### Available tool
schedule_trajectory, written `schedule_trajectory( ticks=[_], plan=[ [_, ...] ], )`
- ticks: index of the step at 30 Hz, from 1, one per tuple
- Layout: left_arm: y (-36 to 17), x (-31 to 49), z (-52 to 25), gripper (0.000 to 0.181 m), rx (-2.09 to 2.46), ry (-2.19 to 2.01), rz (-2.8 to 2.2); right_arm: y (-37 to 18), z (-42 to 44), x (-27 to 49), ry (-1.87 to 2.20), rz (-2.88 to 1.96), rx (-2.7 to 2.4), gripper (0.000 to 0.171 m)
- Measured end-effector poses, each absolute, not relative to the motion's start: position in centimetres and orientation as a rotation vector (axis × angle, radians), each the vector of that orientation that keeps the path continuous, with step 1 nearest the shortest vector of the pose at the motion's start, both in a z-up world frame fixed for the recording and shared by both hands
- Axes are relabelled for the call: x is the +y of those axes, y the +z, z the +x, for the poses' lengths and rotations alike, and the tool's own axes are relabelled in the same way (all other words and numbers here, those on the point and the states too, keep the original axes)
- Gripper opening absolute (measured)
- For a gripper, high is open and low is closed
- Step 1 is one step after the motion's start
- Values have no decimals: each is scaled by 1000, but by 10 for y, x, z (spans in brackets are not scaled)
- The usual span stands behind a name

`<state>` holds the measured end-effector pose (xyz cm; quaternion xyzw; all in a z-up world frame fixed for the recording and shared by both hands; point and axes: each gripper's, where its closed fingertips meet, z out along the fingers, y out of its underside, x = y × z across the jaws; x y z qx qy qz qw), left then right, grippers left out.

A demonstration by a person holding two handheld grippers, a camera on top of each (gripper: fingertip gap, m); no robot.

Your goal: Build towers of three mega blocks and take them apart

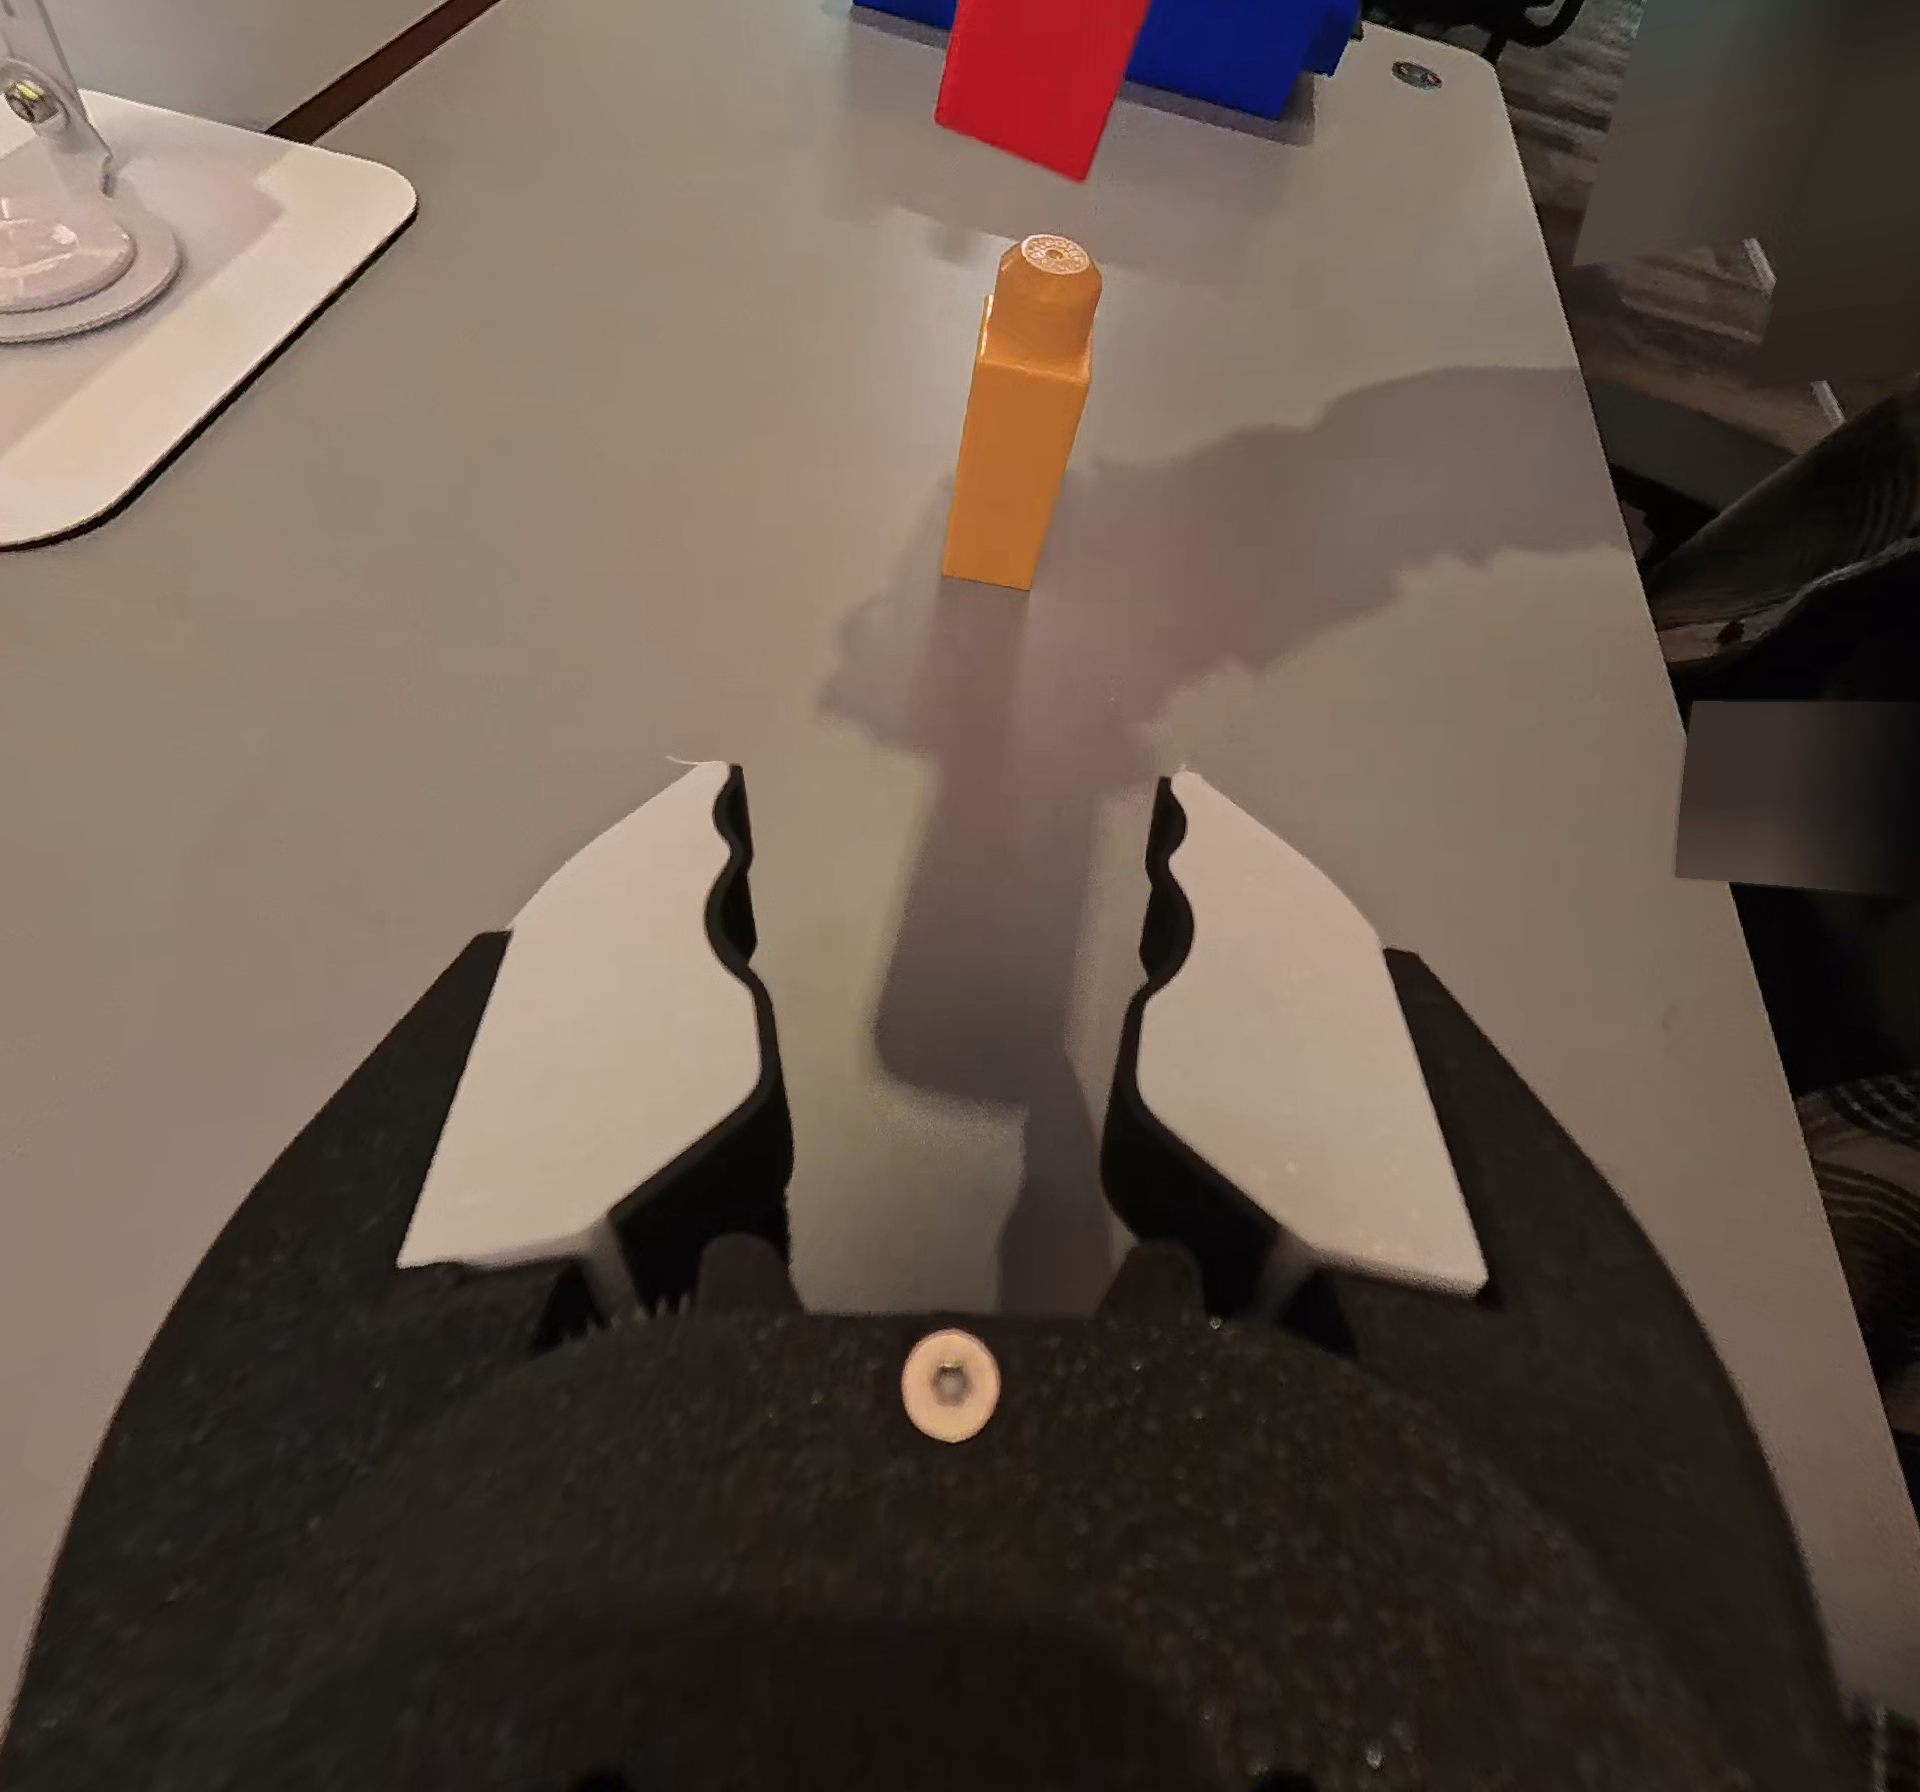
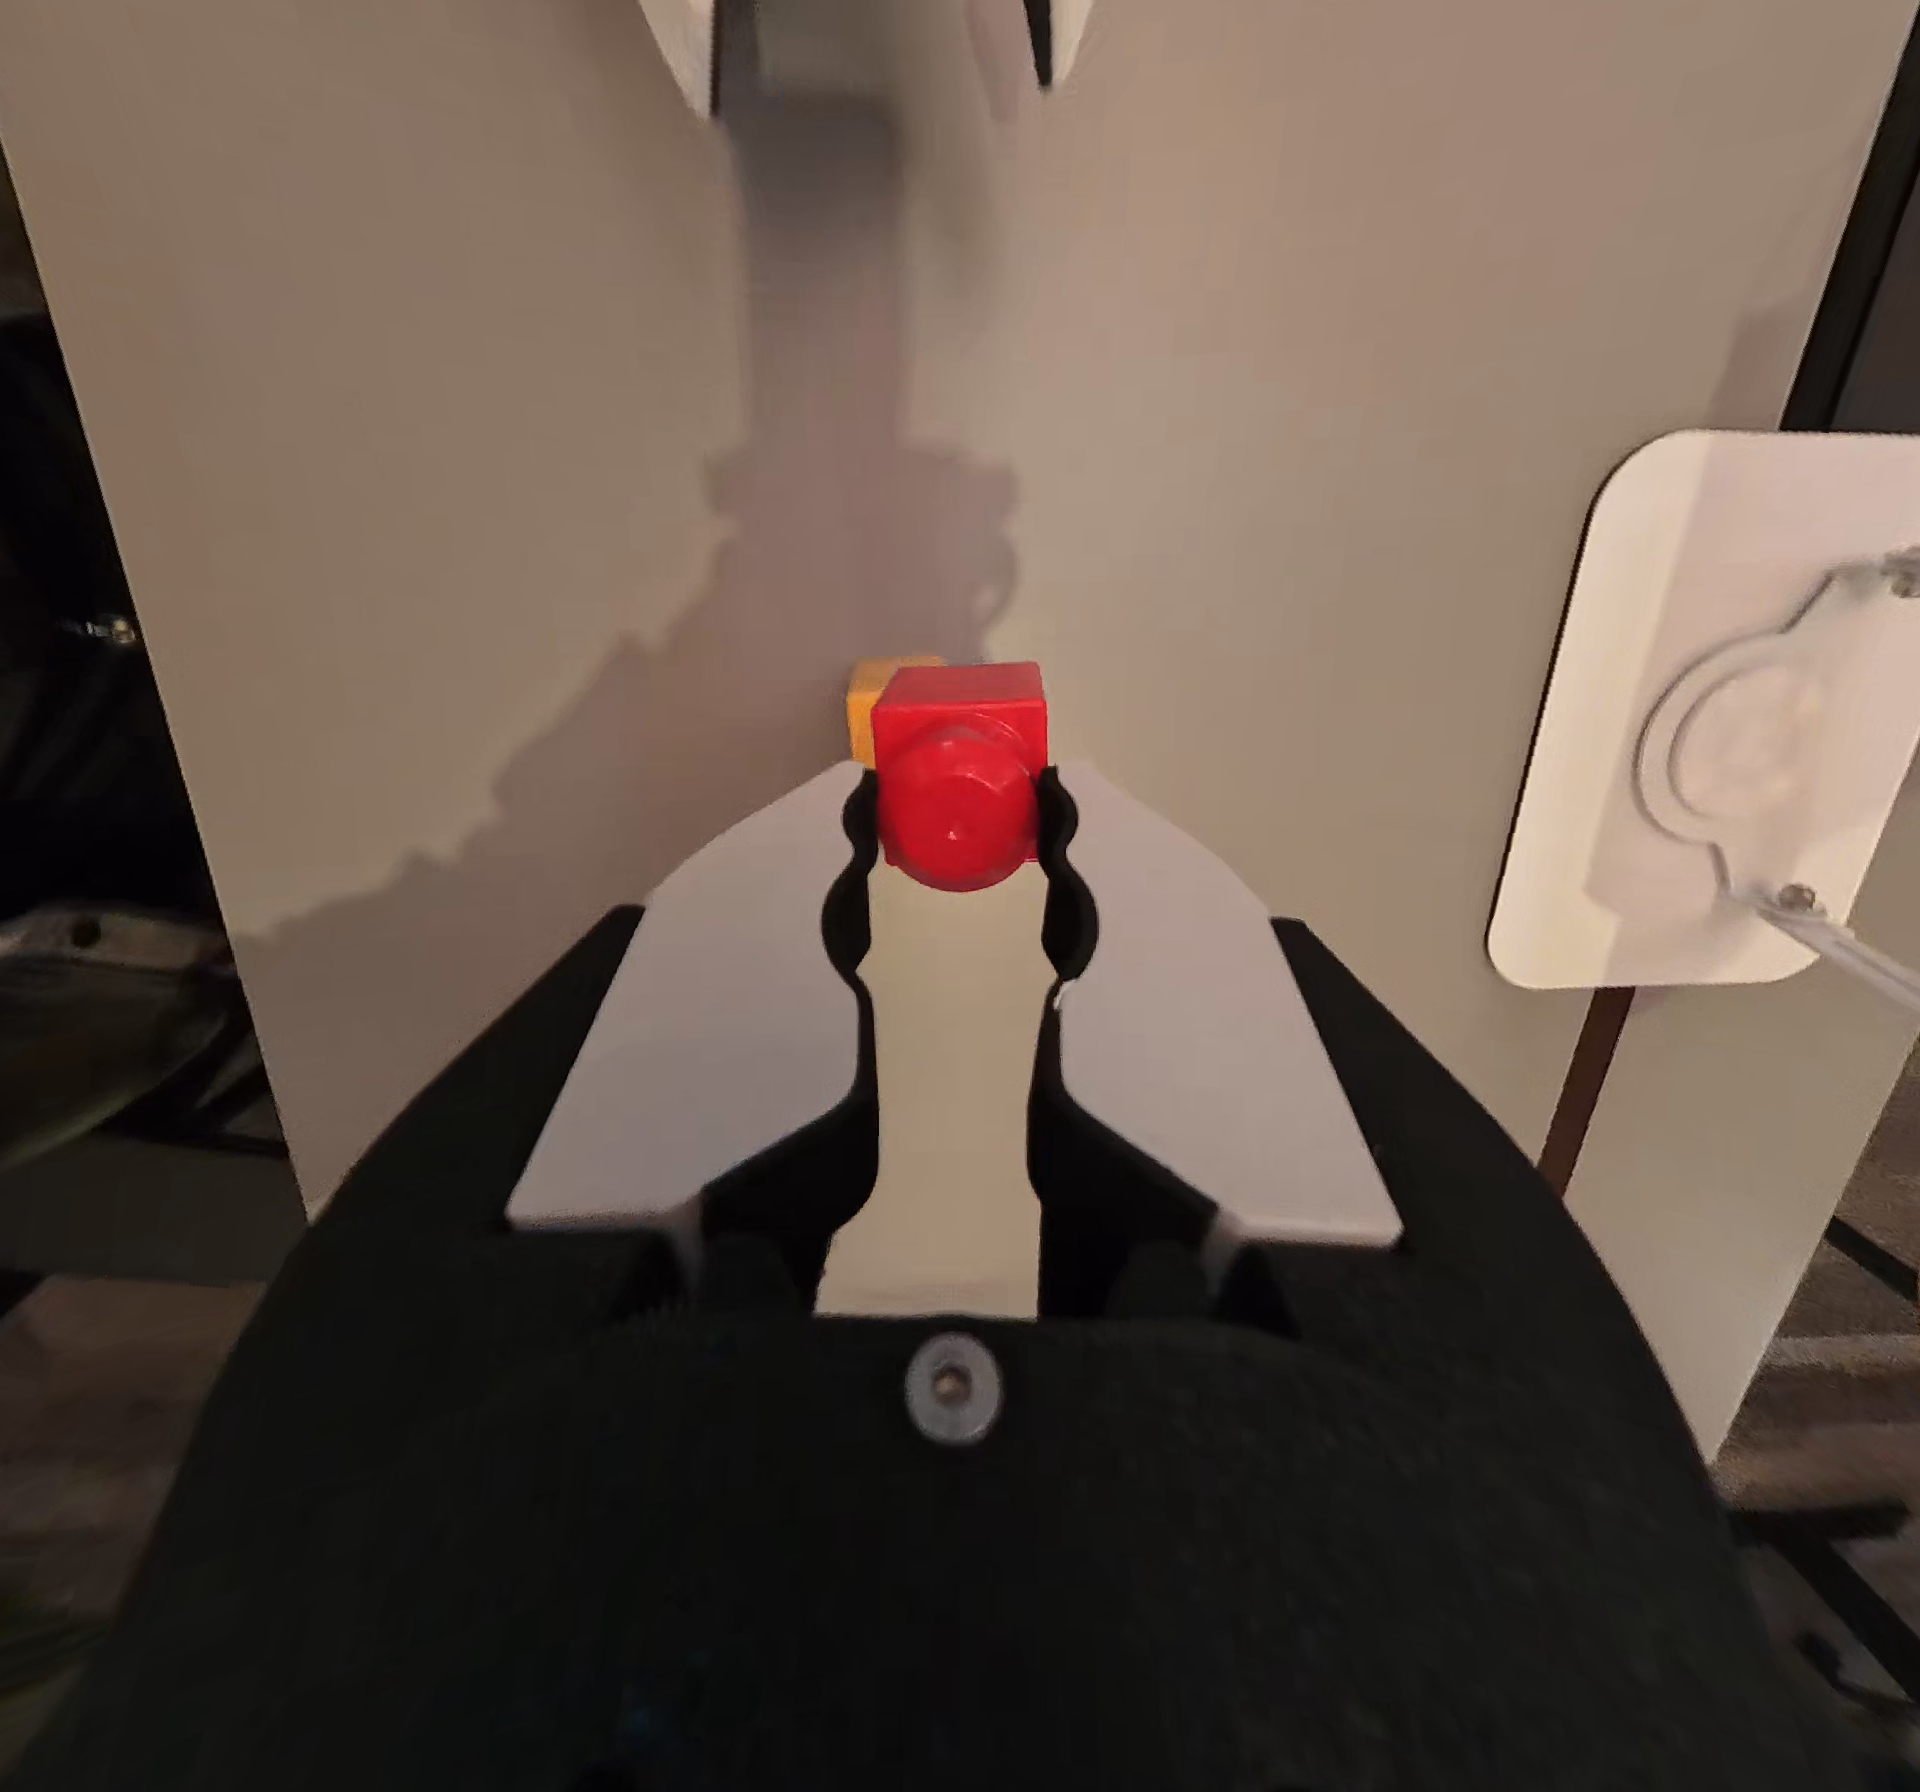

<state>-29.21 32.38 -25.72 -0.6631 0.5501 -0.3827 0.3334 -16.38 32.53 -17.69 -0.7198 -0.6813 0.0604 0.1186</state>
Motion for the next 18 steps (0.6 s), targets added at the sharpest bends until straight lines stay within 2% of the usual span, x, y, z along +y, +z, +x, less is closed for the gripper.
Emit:
schedule_trajectory(
  ticks=[1,18],
  plan=[
    [-258,323,-291,73,1440,-999,-1732,-179,-158,324,182,-2112,-2006,29],
    [-263,320,-286,72,1465,-1000,-1745,-225,-153,311,290,-2189,-2117,29]
  ],
)
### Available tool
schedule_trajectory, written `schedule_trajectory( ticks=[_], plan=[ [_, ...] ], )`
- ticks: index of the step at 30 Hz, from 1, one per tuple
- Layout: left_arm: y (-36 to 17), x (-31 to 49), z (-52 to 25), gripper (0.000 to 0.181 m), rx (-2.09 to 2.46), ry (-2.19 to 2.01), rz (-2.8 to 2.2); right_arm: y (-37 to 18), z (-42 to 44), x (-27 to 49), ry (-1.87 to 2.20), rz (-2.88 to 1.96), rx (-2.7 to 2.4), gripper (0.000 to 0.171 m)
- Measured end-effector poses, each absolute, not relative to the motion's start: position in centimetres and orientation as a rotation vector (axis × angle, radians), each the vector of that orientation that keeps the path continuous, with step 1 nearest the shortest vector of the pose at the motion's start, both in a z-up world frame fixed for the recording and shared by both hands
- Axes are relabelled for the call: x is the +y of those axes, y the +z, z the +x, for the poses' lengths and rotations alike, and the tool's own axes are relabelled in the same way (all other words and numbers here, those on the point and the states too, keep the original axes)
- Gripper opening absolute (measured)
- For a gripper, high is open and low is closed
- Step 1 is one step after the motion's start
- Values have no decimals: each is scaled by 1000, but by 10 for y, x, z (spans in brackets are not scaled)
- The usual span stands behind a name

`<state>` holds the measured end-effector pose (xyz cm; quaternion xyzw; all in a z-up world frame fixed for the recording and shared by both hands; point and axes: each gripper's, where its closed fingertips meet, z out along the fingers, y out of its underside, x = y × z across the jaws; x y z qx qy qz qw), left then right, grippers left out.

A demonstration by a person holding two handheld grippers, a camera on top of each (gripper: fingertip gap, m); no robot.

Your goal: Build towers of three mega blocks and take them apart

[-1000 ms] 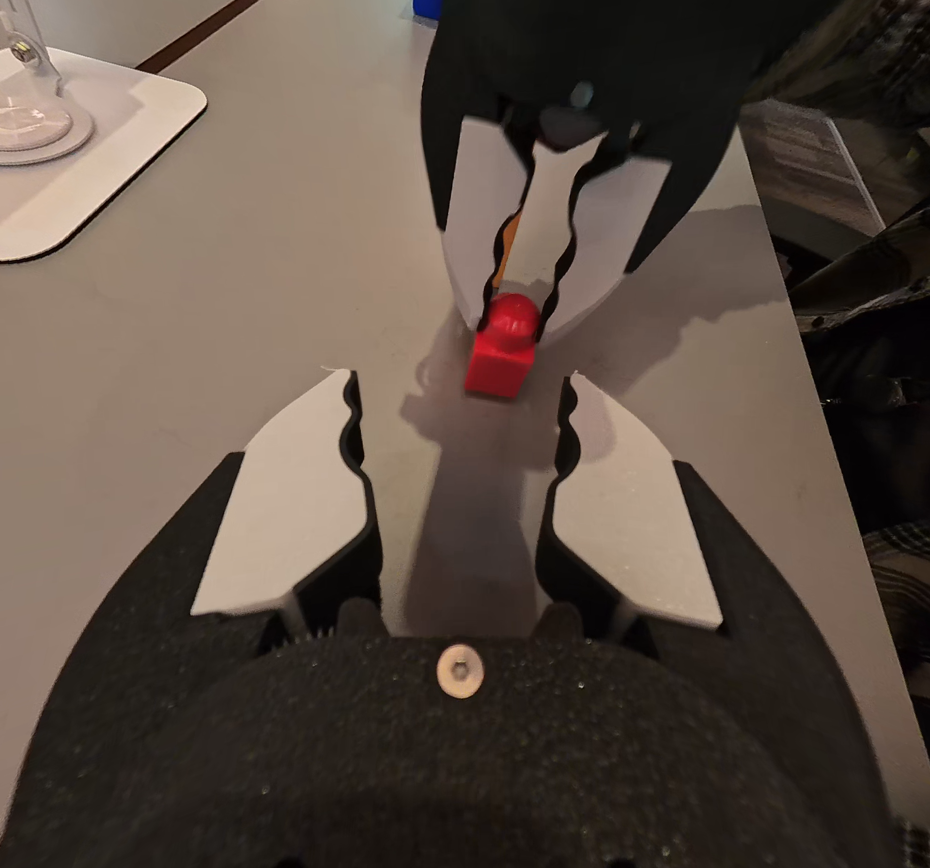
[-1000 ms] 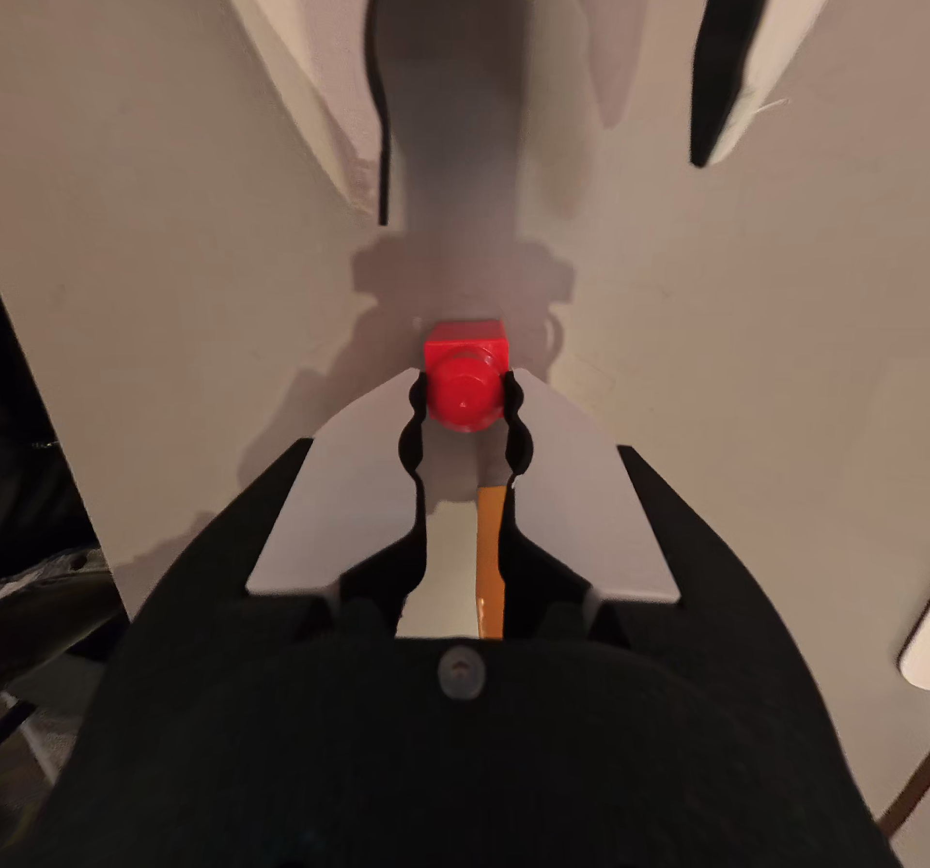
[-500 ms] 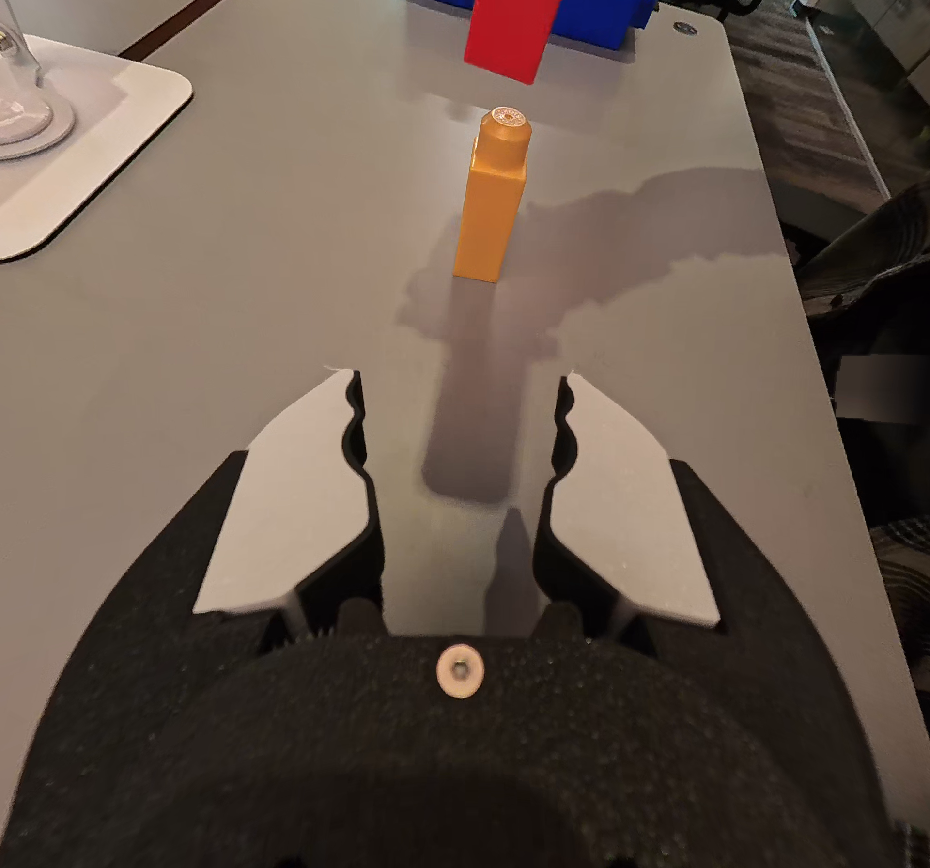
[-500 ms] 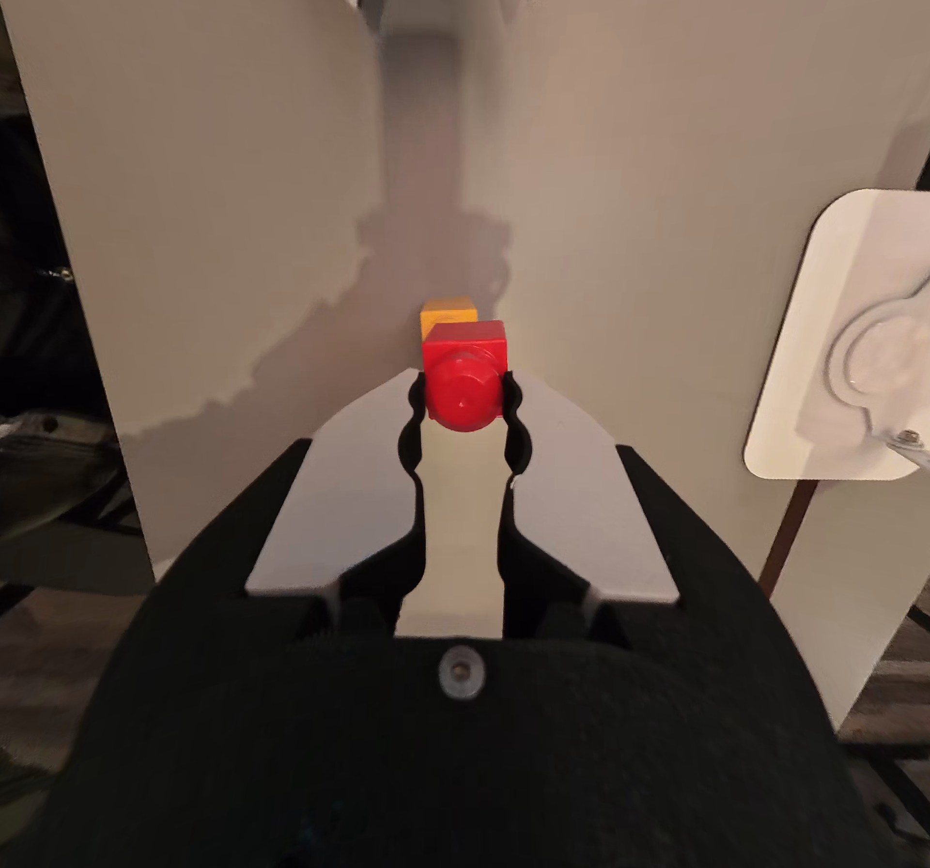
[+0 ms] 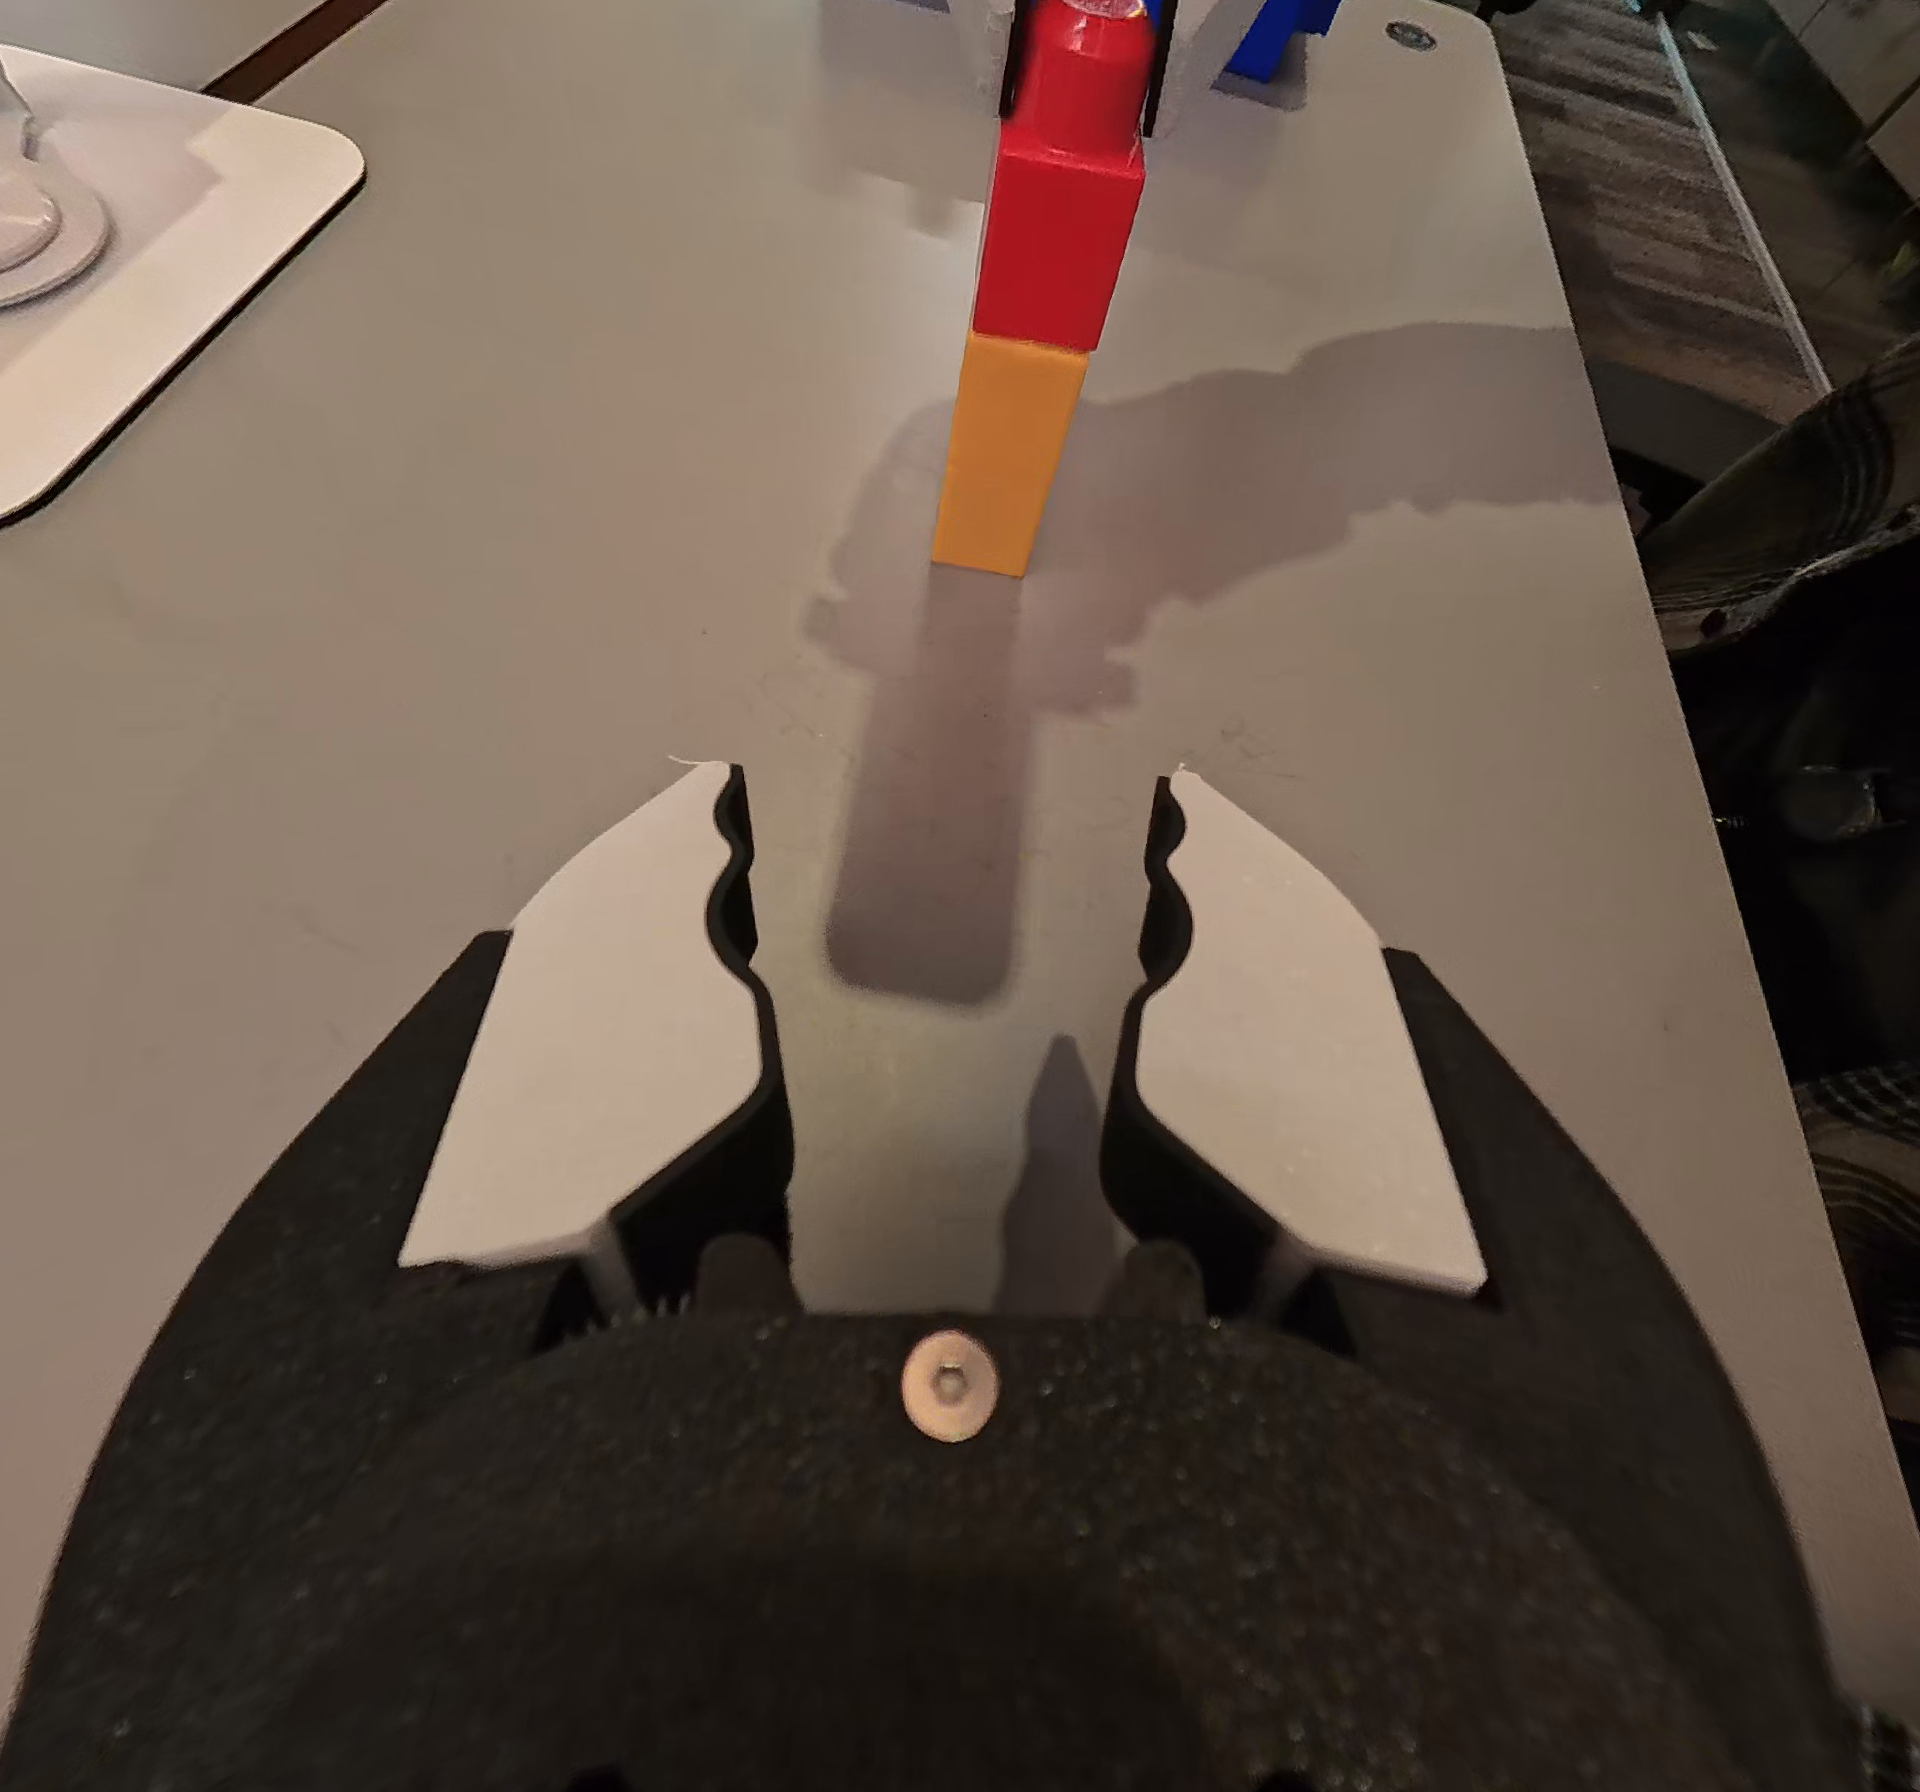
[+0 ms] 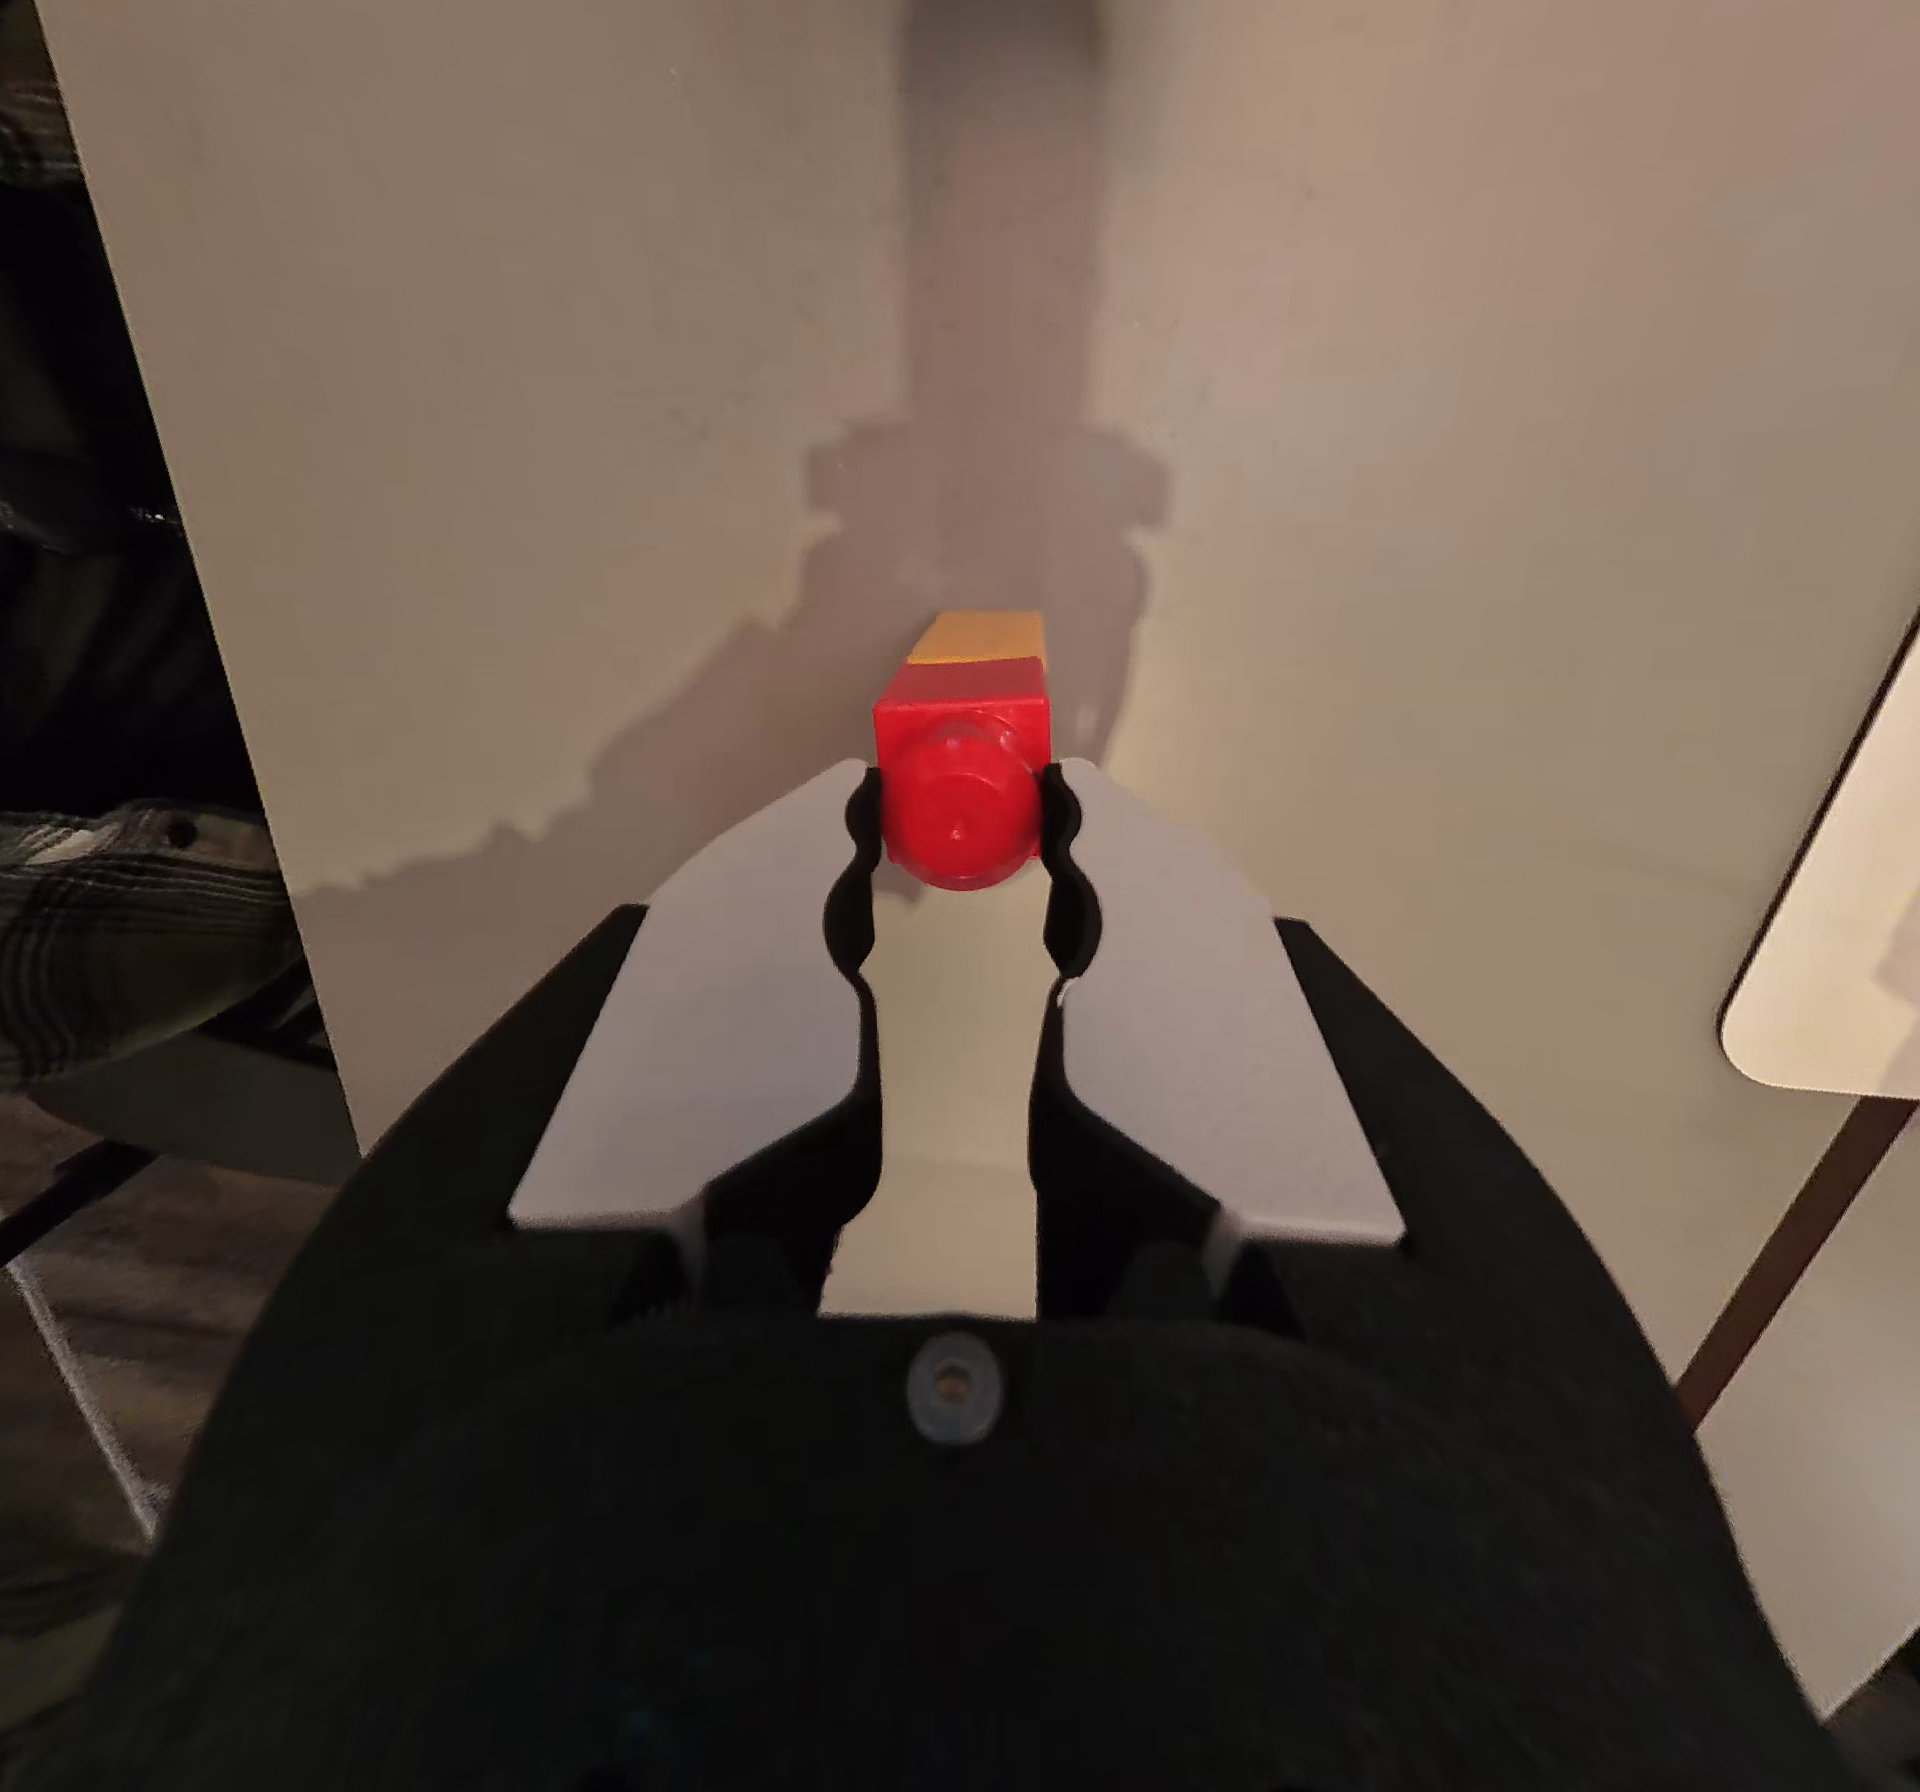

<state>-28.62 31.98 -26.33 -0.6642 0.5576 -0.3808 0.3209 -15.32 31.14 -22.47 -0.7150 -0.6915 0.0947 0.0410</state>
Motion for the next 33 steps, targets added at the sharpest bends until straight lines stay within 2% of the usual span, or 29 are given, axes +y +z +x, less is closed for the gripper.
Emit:
schedule_trajectory(
  ticks=[15,23,33],
  plan=[
    [-263,316,-275,73,1478,-993,-1725,-224,-157,312,331,-2167,-2042,29],
    [-265,316,-277,74,1480,-991,-1726,-197,-157,329,461,-1862,-1774,95],
    [-273,315,-275,74,1507,-978,-1750,-230,-149,309,575,-1787,-1889,83]
  ],
)
